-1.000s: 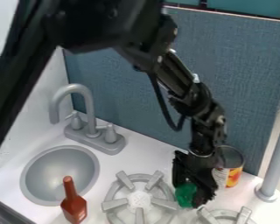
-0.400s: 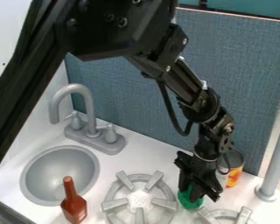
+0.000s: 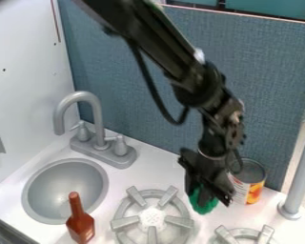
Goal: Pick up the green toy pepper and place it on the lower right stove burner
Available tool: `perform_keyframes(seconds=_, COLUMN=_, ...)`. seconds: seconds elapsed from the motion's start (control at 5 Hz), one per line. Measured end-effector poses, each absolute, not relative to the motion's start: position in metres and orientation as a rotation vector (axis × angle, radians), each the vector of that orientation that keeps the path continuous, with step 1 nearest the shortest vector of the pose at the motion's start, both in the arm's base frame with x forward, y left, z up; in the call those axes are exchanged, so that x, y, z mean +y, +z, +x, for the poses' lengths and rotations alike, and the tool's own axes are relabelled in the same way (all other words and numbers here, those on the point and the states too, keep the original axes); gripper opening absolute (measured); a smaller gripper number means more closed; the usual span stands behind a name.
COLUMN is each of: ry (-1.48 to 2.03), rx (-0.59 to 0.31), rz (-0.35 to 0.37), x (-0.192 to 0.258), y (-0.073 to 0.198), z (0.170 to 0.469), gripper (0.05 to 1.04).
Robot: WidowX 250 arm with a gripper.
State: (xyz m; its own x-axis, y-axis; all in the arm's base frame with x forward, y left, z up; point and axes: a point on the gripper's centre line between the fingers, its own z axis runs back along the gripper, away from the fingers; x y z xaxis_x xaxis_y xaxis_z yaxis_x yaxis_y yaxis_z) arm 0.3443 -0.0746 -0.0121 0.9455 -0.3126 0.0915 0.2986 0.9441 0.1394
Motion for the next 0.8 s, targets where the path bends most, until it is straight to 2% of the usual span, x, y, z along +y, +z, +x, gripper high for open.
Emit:
perform_keyframes(seconds=0.2, ry=-0.357, rx=-0.145, rz=0.080, x=-0.080, y=-0.005, z=0.333, gripper=0.365)
perform_keyframes(seconds=0.4, ry=-0.475, rx=-0.119, rz=0.013, x=-0.104, y=-0.018, z=0.331, gripper=0.365)
perform_keyframes(seconds=0.6, ry=-0.575, rx=-0.078, rz=0.012, x=-0.131, y=-0.029, z=0.330, gripper=0.365)
perform_keyframes(seconds=0.8, ry=-0.677, rx=0.020, rz=0.077, x=-0.154, y=-0.038, z=0.326, gripper=0.365)
